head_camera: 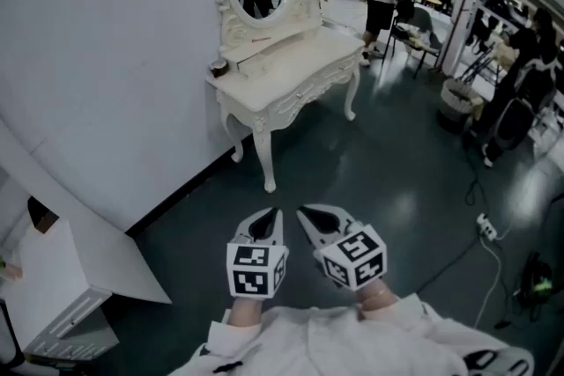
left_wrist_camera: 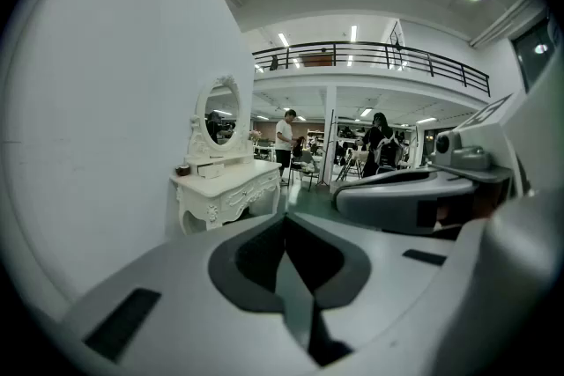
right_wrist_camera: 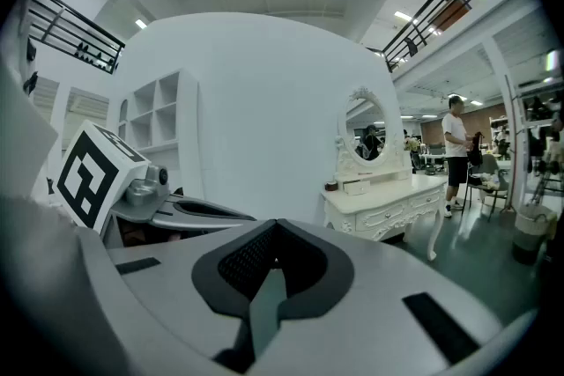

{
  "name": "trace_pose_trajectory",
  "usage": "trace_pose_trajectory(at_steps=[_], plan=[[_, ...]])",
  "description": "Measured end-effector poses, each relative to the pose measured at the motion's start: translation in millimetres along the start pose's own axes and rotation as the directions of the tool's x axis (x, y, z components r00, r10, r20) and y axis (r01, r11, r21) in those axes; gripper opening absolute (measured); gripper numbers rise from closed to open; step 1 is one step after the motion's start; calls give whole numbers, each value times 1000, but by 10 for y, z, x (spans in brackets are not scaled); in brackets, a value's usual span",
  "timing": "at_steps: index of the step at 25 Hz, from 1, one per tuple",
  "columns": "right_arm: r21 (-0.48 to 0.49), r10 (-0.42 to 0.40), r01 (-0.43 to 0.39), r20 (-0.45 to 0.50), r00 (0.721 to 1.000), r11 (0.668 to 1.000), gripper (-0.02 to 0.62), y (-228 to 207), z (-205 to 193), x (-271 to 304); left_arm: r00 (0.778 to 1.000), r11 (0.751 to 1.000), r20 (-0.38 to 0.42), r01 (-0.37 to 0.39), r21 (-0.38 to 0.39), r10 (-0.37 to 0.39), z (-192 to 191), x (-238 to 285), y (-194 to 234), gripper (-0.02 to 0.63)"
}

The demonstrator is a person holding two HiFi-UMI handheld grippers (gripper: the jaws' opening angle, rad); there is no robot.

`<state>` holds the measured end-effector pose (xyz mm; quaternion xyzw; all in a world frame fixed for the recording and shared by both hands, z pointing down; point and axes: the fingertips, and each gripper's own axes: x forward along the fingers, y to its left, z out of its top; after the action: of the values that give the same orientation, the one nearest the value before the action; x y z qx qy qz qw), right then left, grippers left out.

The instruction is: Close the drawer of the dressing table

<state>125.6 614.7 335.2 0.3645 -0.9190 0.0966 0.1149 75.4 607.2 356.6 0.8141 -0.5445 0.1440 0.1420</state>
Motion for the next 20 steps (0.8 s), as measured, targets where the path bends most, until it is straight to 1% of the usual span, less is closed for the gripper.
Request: trace_pose_trajectory(at_steps=[3, 7, 11, 12, 14, 16, 18, 20], plan=[[-2, -4, 4, 9, 1000, 1000, 6, -34, 13, 10, 1000, 1000, -2, -7, 2, 7, -7, 12, 41, 8], [-1, 10, -10, -1, 1000, 1000, 6, -12, -6, 39, 1000, 1000, -4, 25, 14, -25, -17, 29, 3, 8], [-1, 16, -16, -1, 1000, 1000, 6, -10, -8, 35, 999, 999, -5, 39, 23, -39, -10, 57, -57, 6], [-1, 18, -18, 6, 1000, 1000, 6, -12, -1, 35, 999, 999, 9, 38, 29, -38, 11, 56, -64, 6], [-1, 25, -25, 37, 999, 1000, 6, -26, 18, 23, 997, 998, 69, 34, 46, -37, 90, 47, -75, 6], [12, 19, -20, 67, 998, 1000, 8, -80, 13, -11, 993, 999, 108, 36, 37, -40, 126, 65, -89, 8], [33, 8, -10, 58, 998, 999, 8, -158, -42, -34, 994, 999, 106, 35, 10, -36, 101, 123, -102, 8], [31, -1, 0, 31, 1000, 1000, 8, -243, -96, -43, 995, 999, 91, 37, 8, -38, 78, 205, -149, 8]])
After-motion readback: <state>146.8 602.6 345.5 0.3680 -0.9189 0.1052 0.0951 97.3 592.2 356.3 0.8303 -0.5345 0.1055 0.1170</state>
